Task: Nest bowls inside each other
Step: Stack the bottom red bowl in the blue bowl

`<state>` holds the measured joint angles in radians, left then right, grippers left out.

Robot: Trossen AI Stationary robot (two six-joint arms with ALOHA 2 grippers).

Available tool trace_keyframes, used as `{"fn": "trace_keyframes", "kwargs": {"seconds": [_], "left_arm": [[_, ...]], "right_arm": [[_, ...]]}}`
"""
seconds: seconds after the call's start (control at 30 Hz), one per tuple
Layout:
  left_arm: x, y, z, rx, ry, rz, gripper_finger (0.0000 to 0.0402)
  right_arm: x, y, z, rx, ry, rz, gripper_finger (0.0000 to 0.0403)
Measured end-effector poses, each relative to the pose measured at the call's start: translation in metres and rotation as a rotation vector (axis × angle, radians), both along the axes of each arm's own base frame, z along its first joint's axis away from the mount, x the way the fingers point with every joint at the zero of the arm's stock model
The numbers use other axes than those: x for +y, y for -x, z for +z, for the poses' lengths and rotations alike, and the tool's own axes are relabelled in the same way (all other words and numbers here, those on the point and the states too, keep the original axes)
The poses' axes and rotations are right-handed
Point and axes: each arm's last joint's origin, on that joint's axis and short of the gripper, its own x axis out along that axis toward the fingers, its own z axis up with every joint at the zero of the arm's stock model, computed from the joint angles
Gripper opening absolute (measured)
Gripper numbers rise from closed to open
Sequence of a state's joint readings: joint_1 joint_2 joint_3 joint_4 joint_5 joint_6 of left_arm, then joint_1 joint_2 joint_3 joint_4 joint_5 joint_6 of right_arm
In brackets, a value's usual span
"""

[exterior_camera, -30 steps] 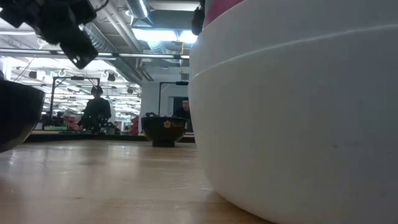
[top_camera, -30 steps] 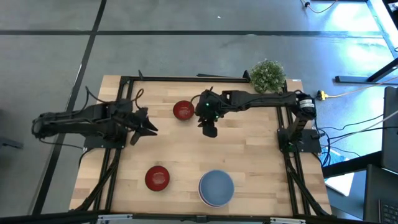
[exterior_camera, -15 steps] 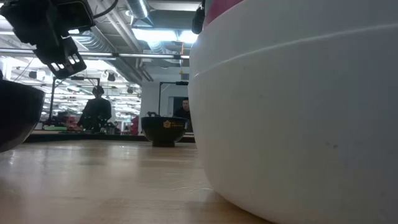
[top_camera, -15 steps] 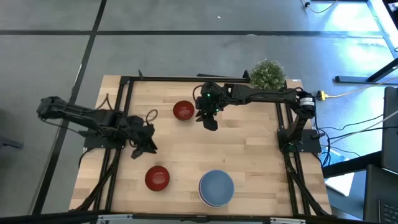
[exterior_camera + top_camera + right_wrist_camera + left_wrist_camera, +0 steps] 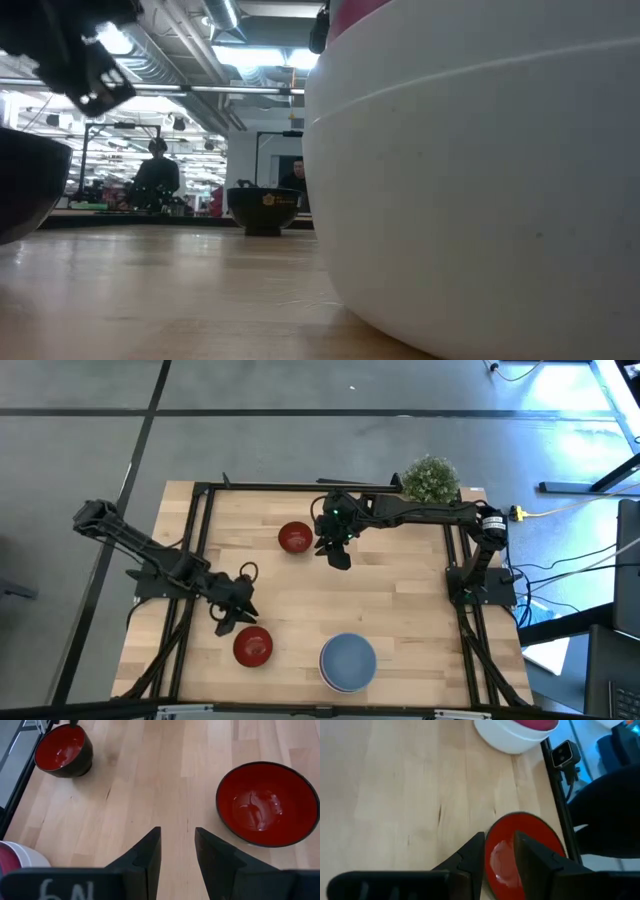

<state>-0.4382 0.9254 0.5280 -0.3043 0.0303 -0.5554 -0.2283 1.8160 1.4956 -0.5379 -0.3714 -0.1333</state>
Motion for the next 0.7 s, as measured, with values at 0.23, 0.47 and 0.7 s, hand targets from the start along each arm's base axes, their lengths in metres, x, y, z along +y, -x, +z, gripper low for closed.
{"fn": "trace_keyframes", "kwargs": {"seconds": [0.23,0.47,0.7], "left_arm": [[-0.016,-0.008,0.012,0.073,-0.093,0.012,0.0099],[-0.029,-0.019,0.004,0.159,-0.122,-0.001,0.0099],[-0.037,-0.021,-0.007,0.235,-0.097,0.006,0.0099]], "right_arm": [[0.0,0.0,0.0,-0.003,0.002,0.002,0.012],[0.0,-0.001,0.001,-0.02,-0.01,0.019,0.012],[0.0,-0.002,0.002,-0.027,-0.008,0.021,0.012]]}}
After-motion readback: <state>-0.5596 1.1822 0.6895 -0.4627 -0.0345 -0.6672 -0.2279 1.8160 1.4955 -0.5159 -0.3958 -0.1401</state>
